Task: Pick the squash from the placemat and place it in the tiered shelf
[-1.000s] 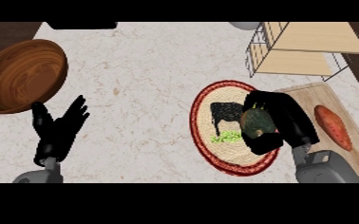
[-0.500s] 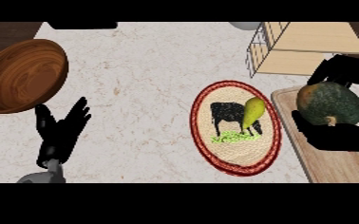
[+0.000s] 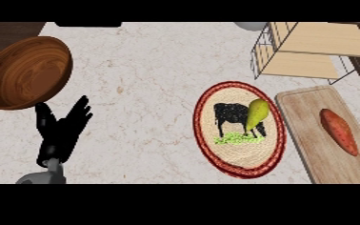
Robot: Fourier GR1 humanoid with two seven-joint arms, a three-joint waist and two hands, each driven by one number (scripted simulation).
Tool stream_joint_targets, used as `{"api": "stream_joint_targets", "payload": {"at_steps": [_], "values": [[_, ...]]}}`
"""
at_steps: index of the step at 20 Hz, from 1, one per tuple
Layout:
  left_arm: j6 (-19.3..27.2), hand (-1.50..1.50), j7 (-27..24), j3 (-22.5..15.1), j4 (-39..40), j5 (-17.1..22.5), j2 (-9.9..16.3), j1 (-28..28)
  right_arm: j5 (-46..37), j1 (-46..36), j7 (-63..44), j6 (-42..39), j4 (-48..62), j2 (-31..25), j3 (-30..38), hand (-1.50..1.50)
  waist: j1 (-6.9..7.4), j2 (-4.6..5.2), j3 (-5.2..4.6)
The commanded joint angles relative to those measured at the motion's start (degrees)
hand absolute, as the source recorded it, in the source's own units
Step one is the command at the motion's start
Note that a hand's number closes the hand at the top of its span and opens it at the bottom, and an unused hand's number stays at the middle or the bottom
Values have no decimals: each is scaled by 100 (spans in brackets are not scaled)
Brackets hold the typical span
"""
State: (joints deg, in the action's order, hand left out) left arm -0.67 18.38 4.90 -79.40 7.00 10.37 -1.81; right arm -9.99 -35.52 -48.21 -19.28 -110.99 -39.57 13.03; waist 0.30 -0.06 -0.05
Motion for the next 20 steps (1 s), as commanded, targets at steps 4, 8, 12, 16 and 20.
{"api": "stream_joint_targets", "payload": {"at_steps": [4, 8, 12, 16, 20], "values": [[-71, 0, -329, 2, 222, -71, -79, 70, 16, -929, 652, -130, 1715, -422, 442, 150, 30, 19, 2], [64, 0, -23, 5, 236, -76, -132, -316, -587, -1447, 1415, 197, 2784, -438, 121, 150, 63, 31, 3], [-91, 0, -255, 18, 408, -116, -62, -140, -353, -2044, 1928, -406, 4009, -911, 247, 150, 77, 36, 2], [-96, 0, -2, 43, 60, -62, 11, -171, -803, -2289, 2571, -374, 4737, -877, -133, 150, 106, 32, 4], [-285, 0, -208, 141, 134, 58, 37, 42, -1134, -2058, 3000, -41, 4867, -608, -292, 150, 63, 16, 4]]}}
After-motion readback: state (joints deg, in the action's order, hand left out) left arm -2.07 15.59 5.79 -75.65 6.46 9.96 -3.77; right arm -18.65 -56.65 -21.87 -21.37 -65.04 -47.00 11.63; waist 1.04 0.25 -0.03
